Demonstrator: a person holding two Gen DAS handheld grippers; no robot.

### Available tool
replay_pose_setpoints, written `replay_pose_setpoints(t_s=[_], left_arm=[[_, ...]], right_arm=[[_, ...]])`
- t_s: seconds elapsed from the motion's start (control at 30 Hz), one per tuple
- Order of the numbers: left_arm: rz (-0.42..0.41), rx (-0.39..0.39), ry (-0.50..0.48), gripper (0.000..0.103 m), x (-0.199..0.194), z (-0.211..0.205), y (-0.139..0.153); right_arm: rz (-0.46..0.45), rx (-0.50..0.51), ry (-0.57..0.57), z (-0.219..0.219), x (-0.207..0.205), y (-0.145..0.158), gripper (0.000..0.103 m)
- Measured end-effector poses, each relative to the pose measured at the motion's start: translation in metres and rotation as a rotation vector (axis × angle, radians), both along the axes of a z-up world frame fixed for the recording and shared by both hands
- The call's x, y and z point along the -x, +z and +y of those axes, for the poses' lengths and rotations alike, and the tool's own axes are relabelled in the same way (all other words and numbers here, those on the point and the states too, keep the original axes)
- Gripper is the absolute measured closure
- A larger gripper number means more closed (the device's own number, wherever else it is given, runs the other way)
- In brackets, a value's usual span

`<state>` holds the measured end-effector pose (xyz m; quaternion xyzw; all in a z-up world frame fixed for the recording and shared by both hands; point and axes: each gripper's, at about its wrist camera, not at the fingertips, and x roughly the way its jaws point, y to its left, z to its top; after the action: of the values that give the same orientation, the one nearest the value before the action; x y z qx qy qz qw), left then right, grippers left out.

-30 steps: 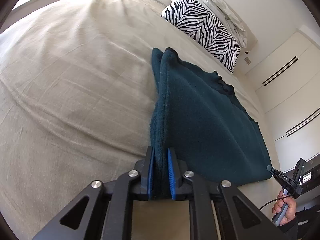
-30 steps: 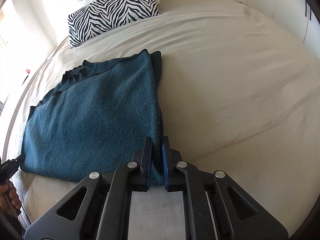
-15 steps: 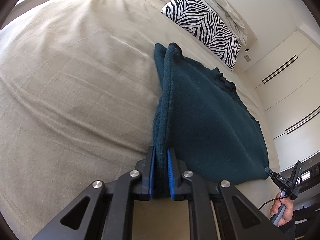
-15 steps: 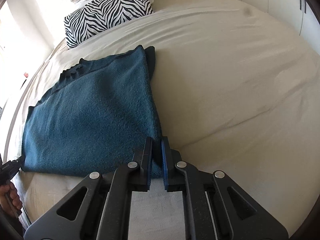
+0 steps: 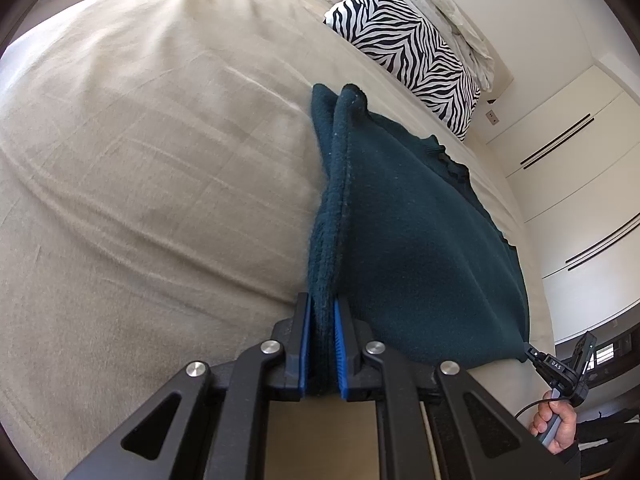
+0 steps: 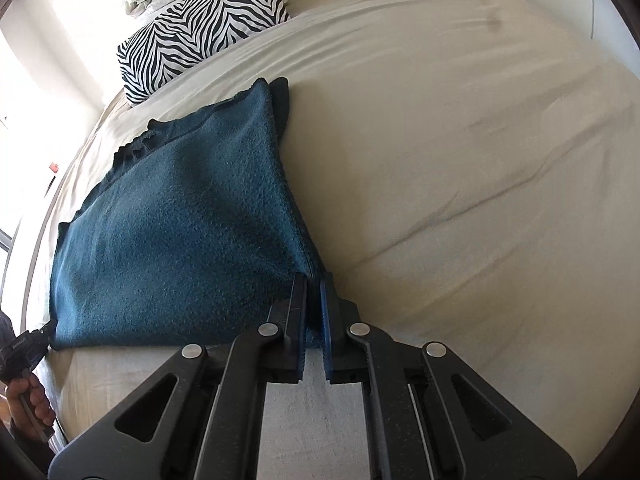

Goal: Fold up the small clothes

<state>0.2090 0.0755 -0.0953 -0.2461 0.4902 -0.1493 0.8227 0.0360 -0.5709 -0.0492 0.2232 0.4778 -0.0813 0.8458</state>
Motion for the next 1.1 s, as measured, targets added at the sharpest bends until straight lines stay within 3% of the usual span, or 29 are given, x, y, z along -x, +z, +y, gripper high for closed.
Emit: replay_pose_setpoints(t_s=[0.37, 0.53, 0.6, 0.67, 0.73, 0.8, 0.93, 1.1], left_arm=[[0.004, 0.013, 0.000, 0.092, 0.003, 0.005, -0.002], [-0.003, 0.025, 0.005, 0.092, 0.006, 0.006, 0.000], [-0.002, 0.032, 0.017, 0.090, 0.010, 0.009, 0.004], [-0.020, 0.003, 0.026, 0.090, 0.015, 0.010, 0.015], [-0.064, -0.056, 0.024, 0.090, 0.019, 0.008, 0.032], [-0.104, -0.106, 0.012, 0.088, 0.014, 0.002, 0.048], [-0.187, -0.181, -0.020, 0.067, -0.016, -0.025, 0.077], [-0.223, -0.278, -0.085, 0.059, -0.080, -0.082, 0.086]], right_arm=[[0.004, -0.026, -0.019, -0.002, 0.004, -0.004, 0.098], [0.003, -0.009, 0.030, -0.001, 0.001, -0.002, 0.097], [-0.008, -0.037, 0.012, -0.007, 0.004, 0.003, 0.090], [-0.025, -0.015, -0.034, -0.014, 0.011, 0.013, 0.064], [-0.084, 0.014, -0.088, -0.021, 0.018, 0.030, 0.057], [-0.139, -0.006, -0.096, -0.024, 0.014, 0.047, 0.057], [-0.195, -0.136, 0.028, 0.001, -0.034, 0.063, 0.057], [-0.191, -0.283, 0.183, 0.060, -0.127, 0.049, 0.057]])
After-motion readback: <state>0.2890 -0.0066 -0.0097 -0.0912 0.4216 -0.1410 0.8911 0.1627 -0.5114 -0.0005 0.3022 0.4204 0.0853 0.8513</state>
